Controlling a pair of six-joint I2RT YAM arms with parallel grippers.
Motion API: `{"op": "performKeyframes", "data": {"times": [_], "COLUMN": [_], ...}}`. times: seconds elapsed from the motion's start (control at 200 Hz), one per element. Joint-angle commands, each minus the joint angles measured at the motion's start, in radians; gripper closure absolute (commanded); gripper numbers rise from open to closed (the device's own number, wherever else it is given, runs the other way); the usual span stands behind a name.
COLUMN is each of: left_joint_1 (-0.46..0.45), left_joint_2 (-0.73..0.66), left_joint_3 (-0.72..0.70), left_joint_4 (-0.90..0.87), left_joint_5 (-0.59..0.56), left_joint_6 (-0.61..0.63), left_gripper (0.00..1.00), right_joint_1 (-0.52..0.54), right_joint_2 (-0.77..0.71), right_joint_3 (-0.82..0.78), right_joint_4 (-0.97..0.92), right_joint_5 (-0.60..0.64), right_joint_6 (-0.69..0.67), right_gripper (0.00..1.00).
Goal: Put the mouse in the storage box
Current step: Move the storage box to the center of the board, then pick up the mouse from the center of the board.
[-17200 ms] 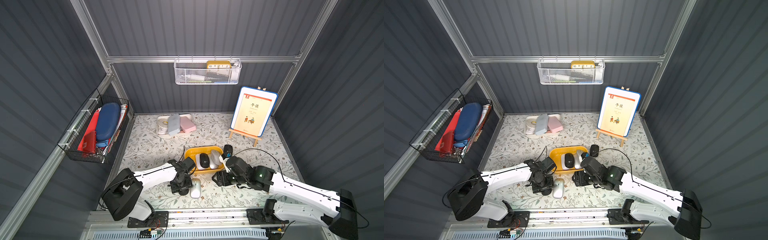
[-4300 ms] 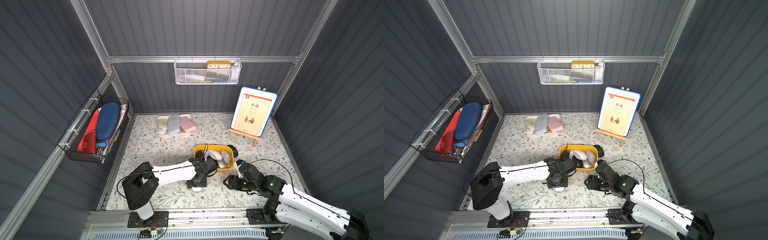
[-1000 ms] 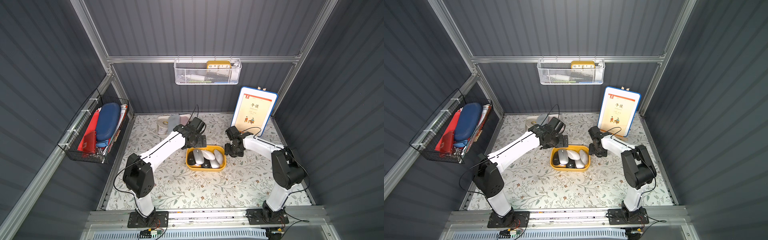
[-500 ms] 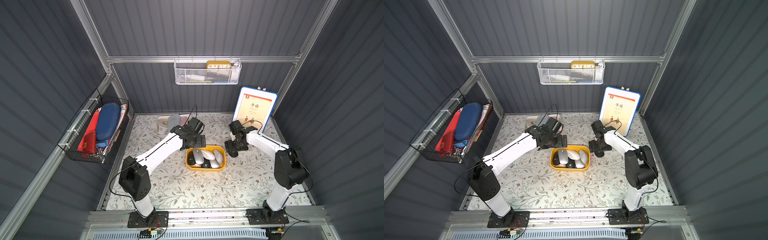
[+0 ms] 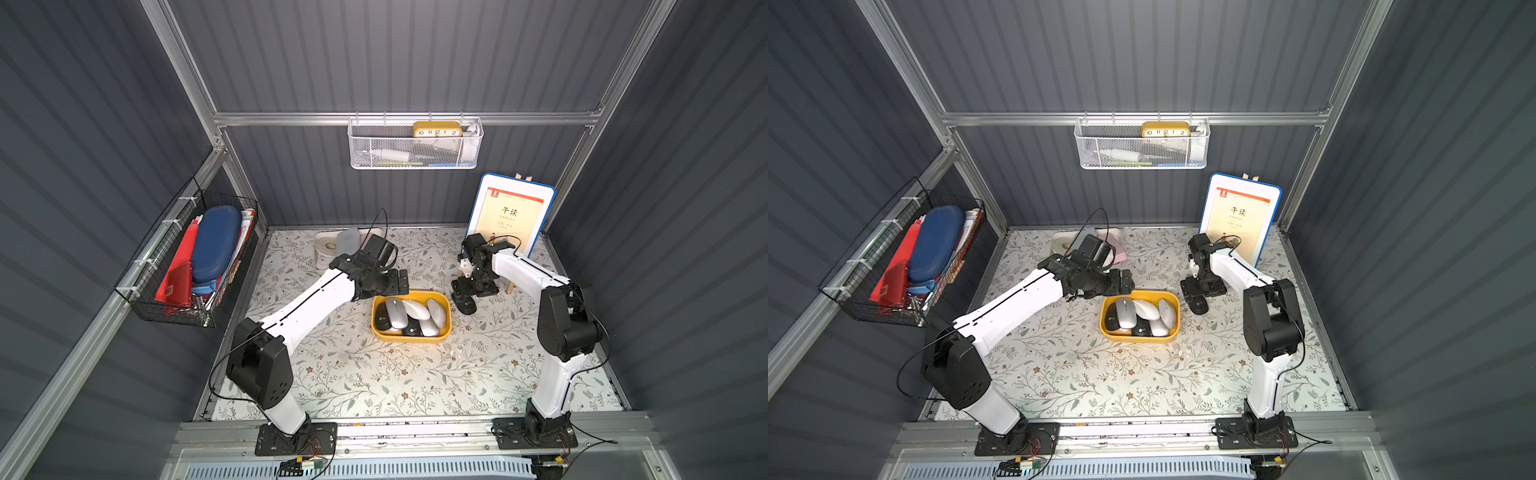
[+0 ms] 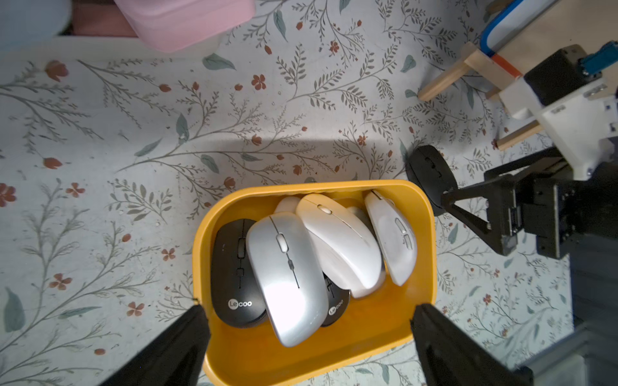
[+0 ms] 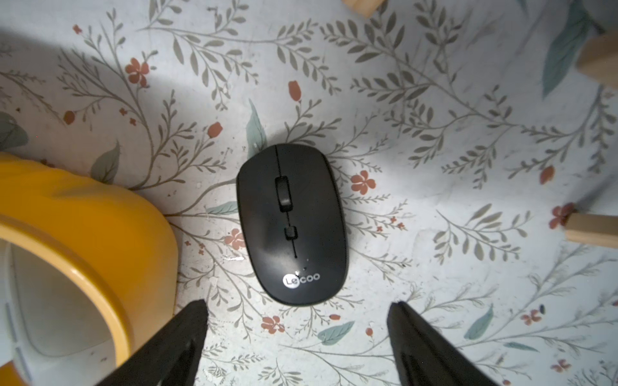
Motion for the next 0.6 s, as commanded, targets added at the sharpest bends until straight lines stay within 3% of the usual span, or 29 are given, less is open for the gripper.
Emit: {"op": "performKeyframes", "data": {"times": [0.0, 0.07, 0.205, 0.595], "left_joint_1": [0.066, 0.095, 0.103, 0.103], "left_joint_2": [-0.039, -0.047, -0.034, -0.042], "left_joint_3": [-0.074, -0.092, -0.091, -0.123], "left_joint_4": [0.108, 0.126, 0.093, 0.16], "left_joint_5": [0.294, 0.382, 0.406, 0.487], "left_joint_6": [0.04, 0.045, 0.101, 0.098], "left_gripper": [0.03, 0.03, 0.04, 0.04], "right_joint_1": [-0.002, -0.002, -0.013, -0.013], "right_joint_2": [0.023, 0.041, 0.074, 0.143], "right_joint_3": [-0.029, -0.031, -0.014, 0.006], "right_joint_4": [0.001, 0.008, 0.013, 0.017], "right_joint_5": [-0.055, -0.037, -0.006, -0.013], "right_joint_6": [-0.016, -0.012, 0.015, 0.04], "right_gripper": [0.11, 0.11, 0.12, 0.2]}}
